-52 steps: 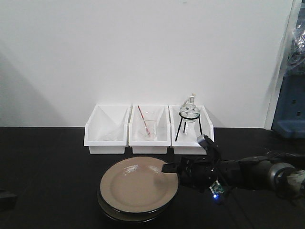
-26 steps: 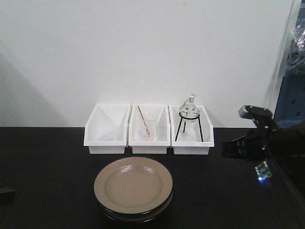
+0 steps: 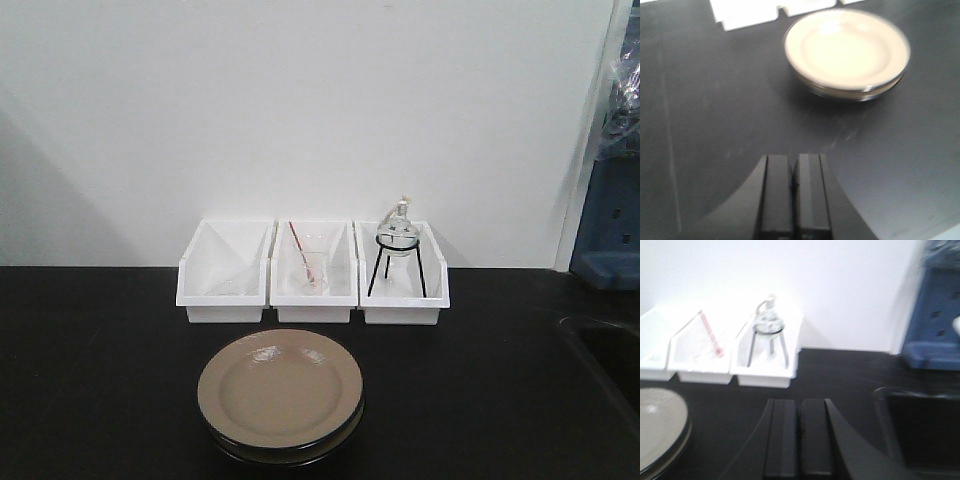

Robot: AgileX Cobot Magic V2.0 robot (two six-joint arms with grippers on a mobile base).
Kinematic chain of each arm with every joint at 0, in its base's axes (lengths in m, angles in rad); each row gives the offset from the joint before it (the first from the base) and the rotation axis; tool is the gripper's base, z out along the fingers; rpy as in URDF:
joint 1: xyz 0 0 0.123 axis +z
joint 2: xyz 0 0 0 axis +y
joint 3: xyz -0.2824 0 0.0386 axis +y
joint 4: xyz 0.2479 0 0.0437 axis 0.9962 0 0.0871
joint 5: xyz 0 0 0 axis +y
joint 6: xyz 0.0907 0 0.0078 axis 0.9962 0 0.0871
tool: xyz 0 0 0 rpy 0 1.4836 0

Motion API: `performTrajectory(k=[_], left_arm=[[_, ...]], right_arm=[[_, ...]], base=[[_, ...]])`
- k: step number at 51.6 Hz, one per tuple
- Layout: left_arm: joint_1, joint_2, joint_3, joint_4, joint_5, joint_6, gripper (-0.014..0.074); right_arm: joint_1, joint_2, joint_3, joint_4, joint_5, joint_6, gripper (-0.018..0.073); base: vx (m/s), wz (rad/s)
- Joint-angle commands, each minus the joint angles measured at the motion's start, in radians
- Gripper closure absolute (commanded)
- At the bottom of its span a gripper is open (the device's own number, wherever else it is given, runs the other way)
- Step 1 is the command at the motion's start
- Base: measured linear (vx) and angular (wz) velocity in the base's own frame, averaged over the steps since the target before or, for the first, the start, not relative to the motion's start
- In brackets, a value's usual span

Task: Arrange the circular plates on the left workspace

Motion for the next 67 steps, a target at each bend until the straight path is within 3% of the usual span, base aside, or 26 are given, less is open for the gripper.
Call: performTrajectory(k=[1, 11, 20, 30, 37, 42, 48, 53, 57, 61, 67], left_arm=[[-0.003, -0.082, 0.091, -0.097, -0.092, 0.067, 0.0597], [-0.003, -0.213, 0.247, -0.328, -0.157, 0.213, 0.0597], [-0.003, -0.222, 0.262, -0.469, -0.21, 0.232, 0.0597], [-0.003, -0.222, 0.262, -0.525, -0.18, 0.232, 0.0596], [-0.003, -0.222, 0.262, -0.525, -0.166, 0.232, 0.0596], [-0.003, -0.222, 0.262, -0.525, -0.166, 0.232, 0.0596], [-0.003, -0.222, 0.262, -0.525, -0.166, 0.232, 0.0596], [-0.003, -0.222, 0.262, -0.525, -0.166, 0.232, 0.0596], [-0.003, -0.222, 0.262, -0.525, -0.166, 0.232, 0.0596], [-0.003, -0.222, 0.262, -0.525, -0.166, 0.232, 0.0596], [-0.003, -0.222, 0.262, -0.525, -0.166, 0.232, 0.0596]], right_arm=[[-0.003, -0.149, 0.105, 0.022, -0.146, -0.031, 0.0563], [-0.003, -0.352, 0.289, 0.024, -0.231, -0.033, 0.0563], [-0.003, -0.432, 0.328, 0.043, -0.232, -0.022, 0.0563], [-0.003, -0.436, 0.328, 0.16, -0.207, -0.016, 0.0561], [-0.003, -0.435, 0.328, 0.439, -0.023, 0.143, 0.0561], [-0.003, -0.435, 0.328, 0.501, -0.014, 0.133, 0.0561], [-0.003, -0.435, 0.328, 0.436, -0.082, -0.03, 0.0561], [-0.003, -0.435, 0.328, 0.345, -0.14, -0.245, 0.0561], [-0.003, -0.435, 0.328, 0.329, -0.187, -0.379, 0.0561], [-0.003, -0.435, 0.328, 0.334, -0.205, -0.457, 0.0561], [-0.003, -0.435, 0.328, 0.336, -0.205, -0.475, 0.0561]], base=[[0.0, 0.0], [0.0, 0.0], [0.0, 0.0], [0.0, 0.0], [0.0, 0.0], [0.0, 0.0], [0.0, 0.0], [0.0, 0.0], [0.0, 0.0], [0.0, 0.0], [0.0, 0.0]])
